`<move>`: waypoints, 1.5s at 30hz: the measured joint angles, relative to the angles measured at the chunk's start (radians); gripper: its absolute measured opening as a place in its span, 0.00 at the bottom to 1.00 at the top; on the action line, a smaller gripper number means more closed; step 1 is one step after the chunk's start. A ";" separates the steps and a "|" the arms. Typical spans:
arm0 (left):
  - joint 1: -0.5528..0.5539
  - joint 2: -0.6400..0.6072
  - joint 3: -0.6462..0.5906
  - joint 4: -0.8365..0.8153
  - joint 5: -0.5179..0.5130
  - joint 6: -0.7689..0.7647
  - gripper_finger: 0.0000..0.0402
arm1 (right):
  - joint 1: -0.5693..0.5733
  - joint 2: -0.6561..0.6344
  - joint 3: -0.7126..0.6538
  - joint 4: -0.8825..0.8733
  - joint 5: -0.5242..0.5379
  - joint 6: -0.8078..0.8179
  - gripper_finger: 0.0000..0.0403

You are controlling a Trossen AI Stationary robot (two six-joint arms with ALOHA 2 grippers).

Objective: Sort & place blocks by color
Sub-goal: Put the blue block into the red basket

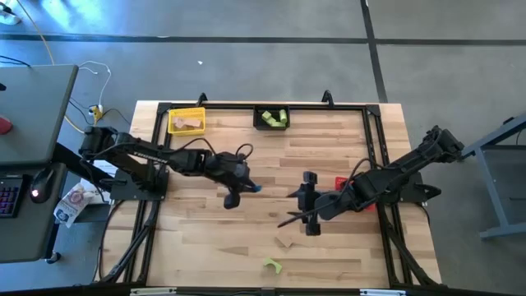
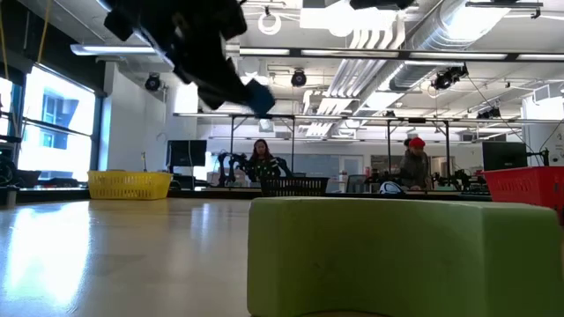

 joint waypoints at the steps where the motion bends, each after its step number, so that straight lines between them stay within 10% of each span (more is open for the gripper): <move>1: -0.007 0.000 0.000 0.032 0.000 0.000 0.13 | 0.000 0.000 0.000 0.018 0.000 -0.018 0.53; 22: -0.119 -0.001 0.000 0.463 -0.023 0.098 0.13 | -0.036 0.000 0.000 0.233 0.052 -0.162 0.53; 45: -0.132 -0.002 0.001 0.583 -0.038 0.133 0.13 | -0.177 0.000 0.000 0.313 -0.191 -0.162 0.58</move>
